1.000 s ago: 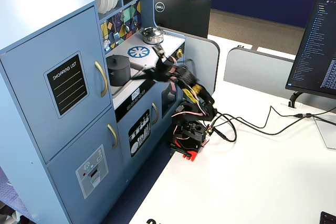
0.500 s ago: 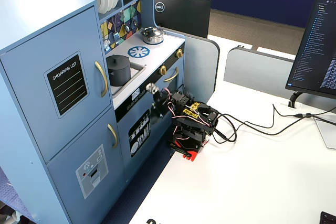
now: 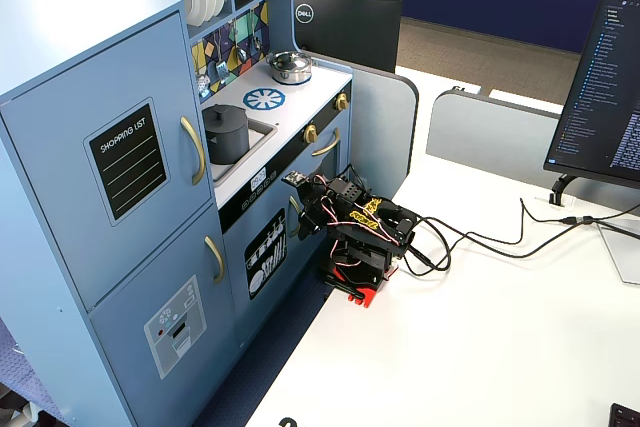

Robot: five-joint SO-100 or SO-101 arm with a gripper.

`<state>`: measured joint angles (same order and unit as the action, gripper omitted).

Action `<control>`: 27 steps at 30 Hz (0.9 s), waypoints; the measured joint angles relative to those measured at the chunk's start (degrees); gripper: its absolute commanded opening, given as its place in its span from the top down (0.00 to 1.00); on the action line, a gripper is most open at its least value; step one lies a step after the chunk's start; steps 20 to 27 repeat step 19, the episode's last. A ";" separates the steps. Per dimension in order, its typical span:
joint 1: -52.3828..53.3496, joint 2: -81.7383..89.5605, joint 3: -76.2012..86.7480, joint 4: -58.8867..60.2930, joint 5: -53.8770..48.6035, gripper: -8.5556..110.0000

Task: Pick up the lid from the counter and put it on the gray recipient

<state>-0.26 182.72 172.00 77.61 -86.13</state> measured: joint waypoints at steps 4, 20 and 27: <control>0.88 0.00 0.00 0.09 -0.18 0.89; 0.62 0.00 0.00 0.09 -0.18 0.86; 0.62 0.00 0.00 0.09 -0.18 0.86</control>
